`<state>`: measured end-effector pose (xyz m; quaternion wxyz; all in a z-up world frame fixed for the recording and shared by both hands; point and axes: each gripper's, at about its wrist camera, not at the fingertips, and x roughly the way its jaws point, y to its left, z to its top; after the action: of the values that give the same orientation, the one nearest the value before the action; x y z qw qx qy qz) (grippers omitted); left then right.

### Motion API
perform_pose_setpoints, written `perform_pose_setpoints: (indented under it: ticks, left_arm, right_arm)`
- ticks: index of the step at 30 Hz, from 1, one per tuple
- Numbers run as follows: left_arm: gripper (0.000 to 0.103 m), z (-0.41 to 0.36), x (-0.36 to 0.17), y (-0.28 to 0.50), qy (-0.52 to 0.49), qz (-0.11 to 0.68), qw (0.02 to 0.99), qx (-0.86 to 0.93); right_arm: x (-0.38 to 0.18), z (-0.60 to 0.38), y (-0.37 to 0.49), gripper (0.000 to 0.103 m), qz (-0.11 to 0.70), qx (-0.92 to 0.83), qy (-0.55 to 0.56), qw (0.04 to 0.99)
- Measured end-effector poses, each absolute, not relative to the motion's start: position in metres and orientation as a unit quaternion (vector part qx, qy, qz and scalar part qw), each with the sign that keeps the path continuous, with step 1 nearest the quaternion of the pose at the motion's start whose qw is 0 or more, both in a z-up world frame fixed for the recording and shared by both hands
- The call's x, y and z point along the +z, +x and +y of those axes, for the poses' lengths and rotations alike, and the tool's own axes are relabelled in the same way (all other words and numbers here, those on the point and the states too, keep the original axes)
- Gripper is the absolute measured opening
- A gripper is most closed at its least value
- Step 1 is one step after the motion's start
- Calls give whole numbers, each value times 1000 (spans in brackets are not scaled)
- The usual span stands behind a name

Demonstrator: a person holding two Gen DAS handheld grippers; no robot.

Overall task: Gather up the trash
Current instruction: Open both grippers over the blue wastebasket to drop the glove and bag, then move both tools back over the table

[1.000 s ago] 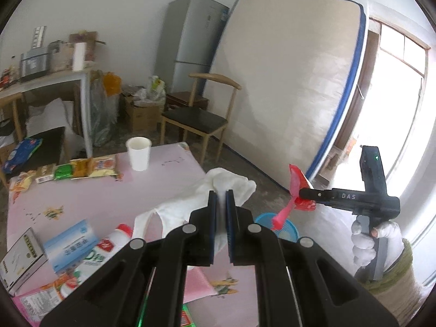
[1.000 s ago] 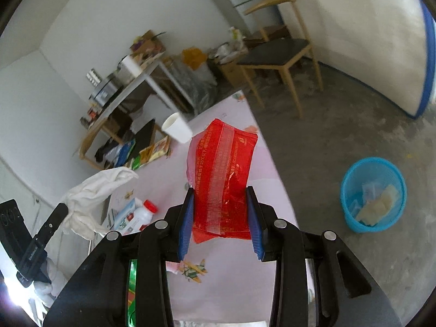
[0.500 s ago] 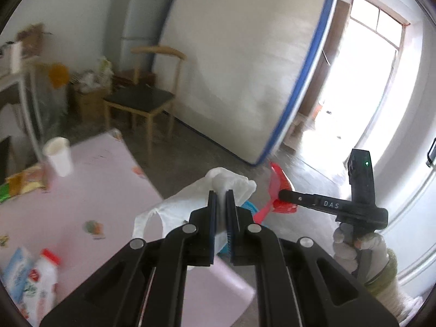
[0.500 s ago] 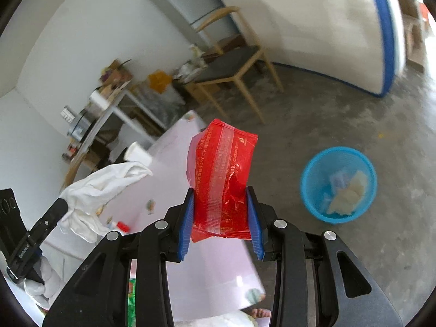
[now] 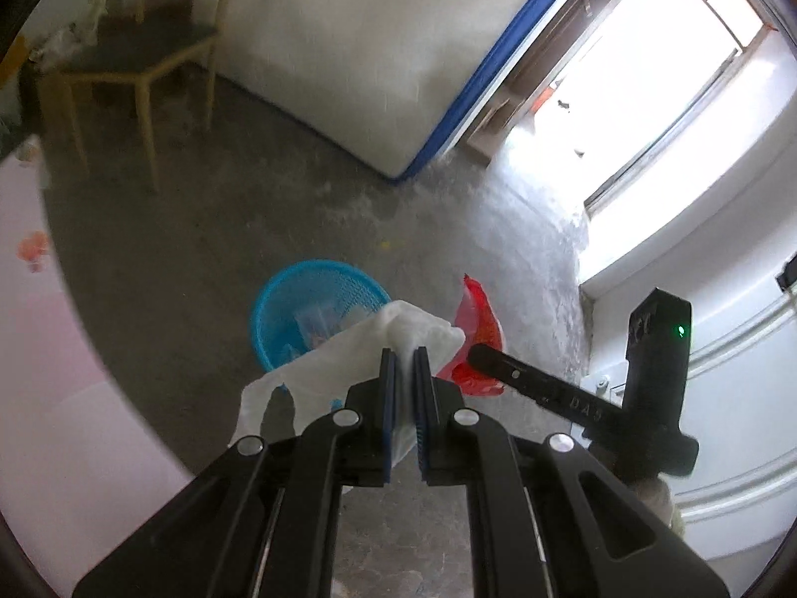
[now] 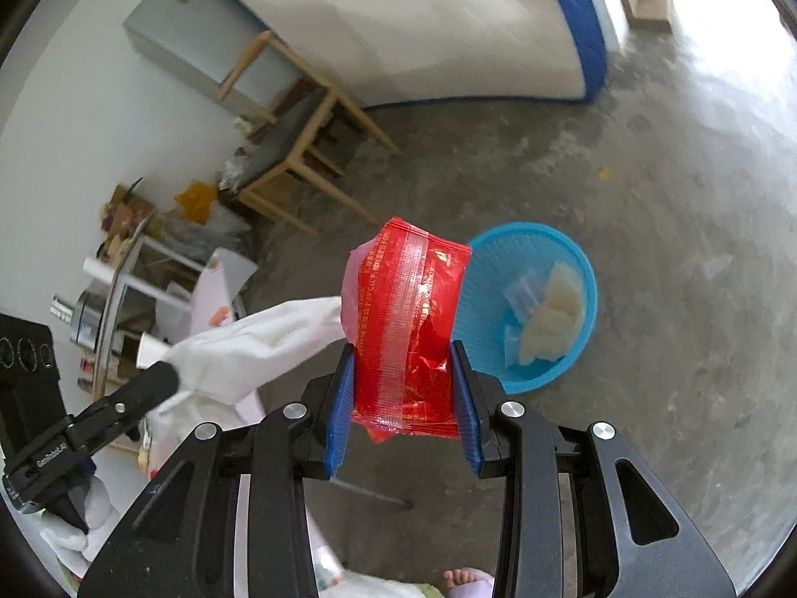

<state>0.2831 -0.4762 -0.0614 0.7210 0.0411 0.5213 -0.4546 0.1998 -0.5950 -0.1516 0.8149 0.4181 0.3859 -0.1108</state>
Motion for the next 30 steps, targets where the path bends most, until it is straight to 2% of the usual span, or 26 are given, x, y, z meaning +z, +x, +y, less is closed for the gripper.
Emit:
perform_pose_setpoints:
  ticks: [7,8,9,11,13,17,21,26,28,30]
  left_arm:
    - [8,-544,-135,308,87,547,711,-433]
    - [15,-552,-144,310,94,551,709,-430]
    - [30,-557,-153,310,99,555,708,-425]
    - [51,-565,-169,319,115,551,722,-402]
    - [52,-566,-175,322,131,536,741,-384]
    - [55,-551,-167,327,113,521,753,-385]
    - [56,-539,-144,324,117,488,768,-397]
    - [56,-508,-98,317,100,466,775,-416]
    - [56,-484,-67,304,104,437,786,-425]
    - [63,-461,-42,290,110,408,800,-426]
  right_arm:
    - [-217,-627,240,36,409,-131,441,788]
    - [-228,-628,246,37,413,-135,441,786]
    - [-237,-630,247,38,419,-134,440,783]
    - [-264,-633,260,43,434,-144,435,775]
    - [-286,-631,265,52,451,-146,430,768]
    - [-311,-625,269,52,480,-151,423,754]
    - [-302,-621,262,53,473,-144,422,760]
    - [-260,-613,249,54,443,-124,395,795]
    - [-225,-605,235,60,417,-109,370,823]
    - [-195,-596,221,65,395,-100,344,846]
